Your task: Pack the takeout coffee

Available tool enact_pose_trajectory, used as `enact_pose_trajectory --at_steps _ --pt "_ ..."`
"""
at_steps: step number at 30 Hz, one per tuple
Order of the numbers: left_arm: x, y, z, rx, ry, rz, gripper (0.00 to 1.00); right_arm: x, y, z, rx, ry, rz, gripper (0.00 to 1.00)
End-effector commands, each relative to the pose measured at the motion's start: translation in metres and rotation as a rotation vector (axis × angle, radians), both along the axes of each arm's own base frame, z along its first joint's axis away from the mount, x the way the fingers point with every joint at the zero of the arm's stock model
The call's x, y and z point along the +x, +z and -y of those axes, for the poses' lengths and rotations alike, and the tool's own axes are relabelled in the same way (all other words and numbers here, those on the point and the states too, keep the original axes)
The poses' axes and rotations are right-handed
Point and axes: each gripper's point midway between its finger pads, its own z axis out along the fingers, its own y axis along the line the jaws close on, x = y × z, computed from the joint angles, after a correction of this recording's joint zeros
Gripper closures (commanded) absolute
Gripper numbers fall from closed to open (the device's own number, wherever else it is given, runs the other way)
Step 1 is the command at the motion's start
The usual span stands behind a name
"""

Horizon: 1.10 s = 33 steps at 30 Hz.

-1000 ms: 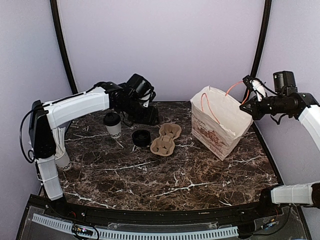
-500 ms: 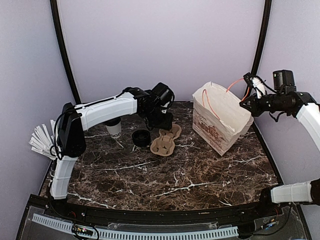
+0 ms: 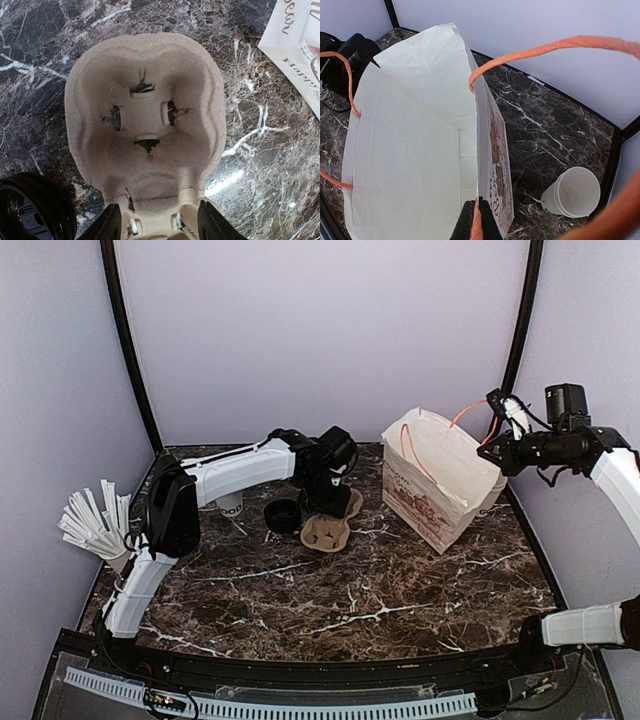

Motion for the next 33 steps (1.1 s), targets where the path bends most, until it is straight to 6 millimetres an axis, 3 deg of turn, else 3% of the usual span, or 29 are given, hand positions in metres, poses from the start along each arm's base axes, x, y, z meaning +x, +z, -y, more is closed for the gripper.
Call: enact_pose_trajectory --at_steps 1,9,20,28,33 --pt "-0.006 0.007 -0.001 0.016 -0.023 -0.014 0.46 0.001 0.011 -0.003 0.034 0.014 0.048 1.00" --pt "-0.006 -0.010 0.001 0.031 -0.036 -0.038 0.46 0.001 0.009 -0.003 0.041 0.017 0.046 1.00" --pt "-0.001 -0.011 0.004 0.035 -0.039 -0.025 0.54 0.000 0.003 -0.004 0.047 0.022 0.033 1.00" --pt "-0.002 0.004 0.004 0.027 -0.048 -0.017 0.62 0.001 0.001 -0.004 0.047 0.022 0.032 1.00" --pt "-0.005 0.015 0.001 0.027 -0.057 -0.010 0.59 0.001 0.000 -0.005 0.048 0.023 0.030 1.00"
